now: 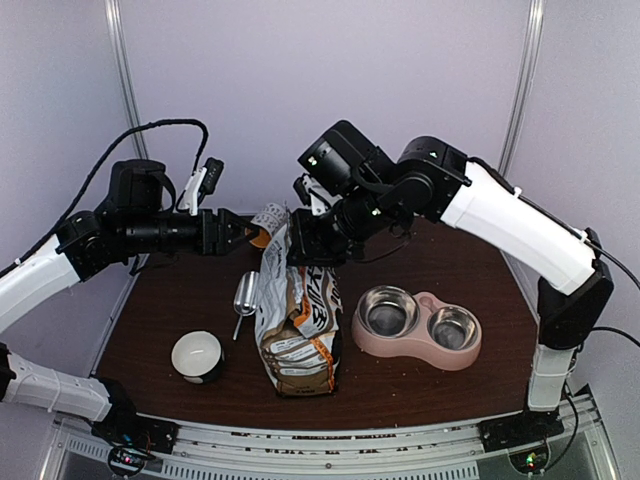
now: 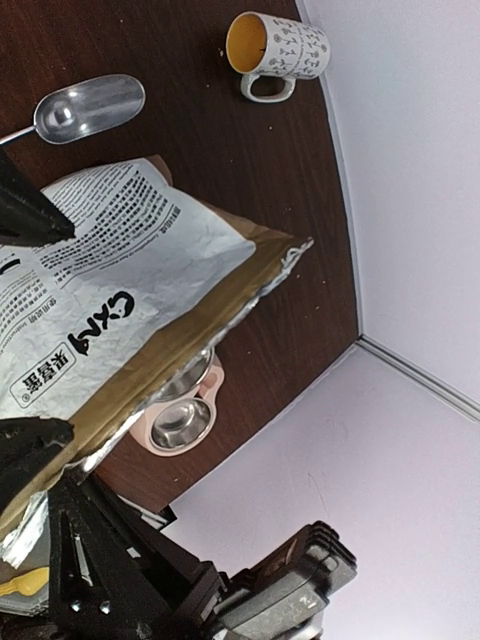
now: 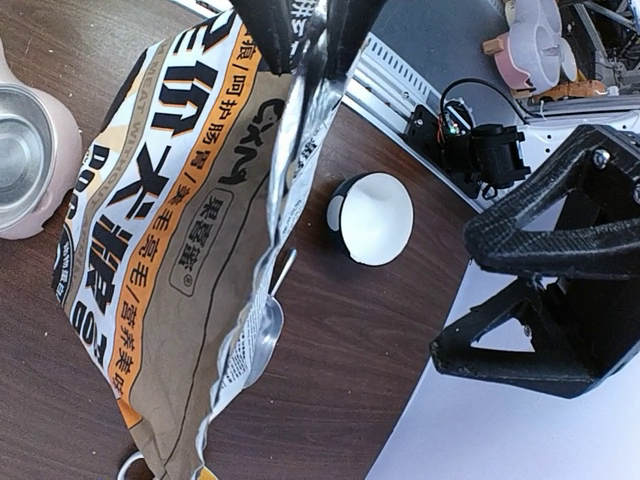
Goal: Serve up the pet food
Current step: Open the seal of the pet food bag.
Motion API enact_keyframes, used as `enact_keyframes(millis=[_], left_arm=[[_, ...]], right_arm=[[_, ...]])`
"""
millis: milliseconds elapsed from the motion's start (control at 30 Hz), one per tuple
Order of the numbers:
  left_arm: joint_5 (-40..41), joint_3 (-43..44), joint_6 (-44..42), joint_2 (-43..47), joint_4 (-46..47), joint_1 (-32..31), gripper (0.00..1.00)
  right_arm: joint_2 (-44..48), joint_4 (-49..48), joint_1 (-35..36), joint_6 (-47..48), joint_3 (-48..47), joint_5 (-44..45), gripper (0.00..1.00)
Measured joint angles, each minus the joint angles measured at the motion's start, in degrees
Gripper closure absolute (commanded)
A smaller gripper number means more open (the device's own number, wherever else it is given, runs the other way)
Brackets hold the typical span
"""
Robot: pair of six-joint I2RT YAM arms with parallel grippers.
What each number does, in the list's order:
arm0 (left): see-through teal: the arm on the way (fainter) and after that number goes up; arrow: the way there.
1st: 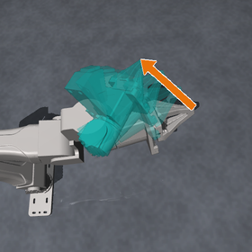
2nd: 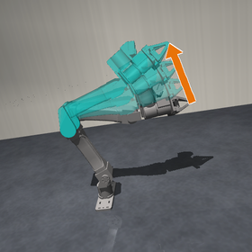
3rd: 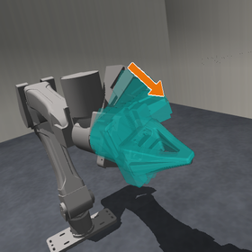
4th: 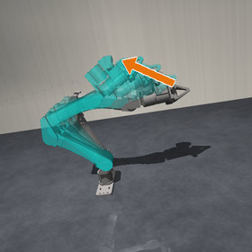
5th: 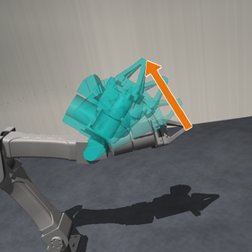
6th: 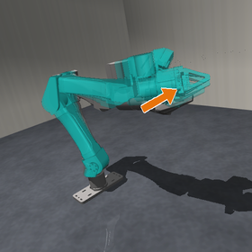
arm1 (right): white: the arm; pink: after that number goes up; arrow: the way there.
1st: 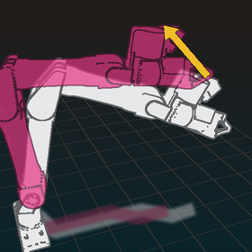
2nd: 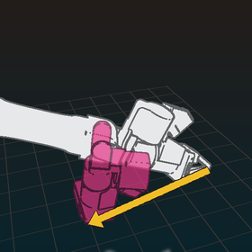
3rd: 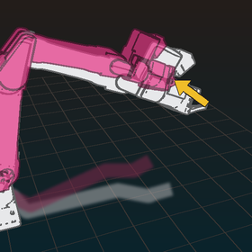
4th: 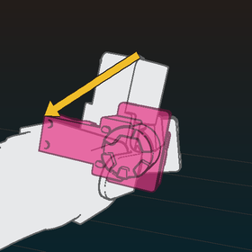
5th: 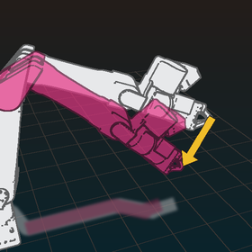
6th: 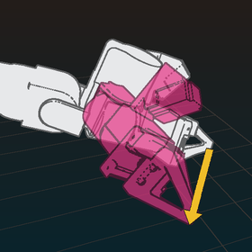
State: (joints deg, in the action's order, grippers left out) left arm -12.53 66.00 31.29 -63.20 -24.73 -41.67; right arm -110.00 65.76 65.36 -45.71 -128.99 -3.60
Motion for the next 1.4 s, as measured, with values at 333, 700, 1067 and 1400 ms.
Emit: enact_keyframes(millis=[333,700,1067,1400], left_arm=[[0.15,0.00,-0.39,0.00,-0.50,0.00,0.38],[-5.92,-3.63,4.02,1.14,3.37,0.00,0.36],[-14.73,-8.50,11.32,1.46,11.28,0.00,0.29],[-18.34,-8.48,13.42,-0.07,10.12,-2.56,0.40]], right_arm=[[-0.50,-0.70,-0.26,0.11,-0.20,-0.20,1.00],[3.63,-12.22,-0.96,0.07,9.97,-5.68,1.00],[8.72,-27.23,-2.19,-2.49,23.02,-11.69,1.00],[8.87,-28.26,-2.21,-2.38,23.63,-11.63,1.00]])
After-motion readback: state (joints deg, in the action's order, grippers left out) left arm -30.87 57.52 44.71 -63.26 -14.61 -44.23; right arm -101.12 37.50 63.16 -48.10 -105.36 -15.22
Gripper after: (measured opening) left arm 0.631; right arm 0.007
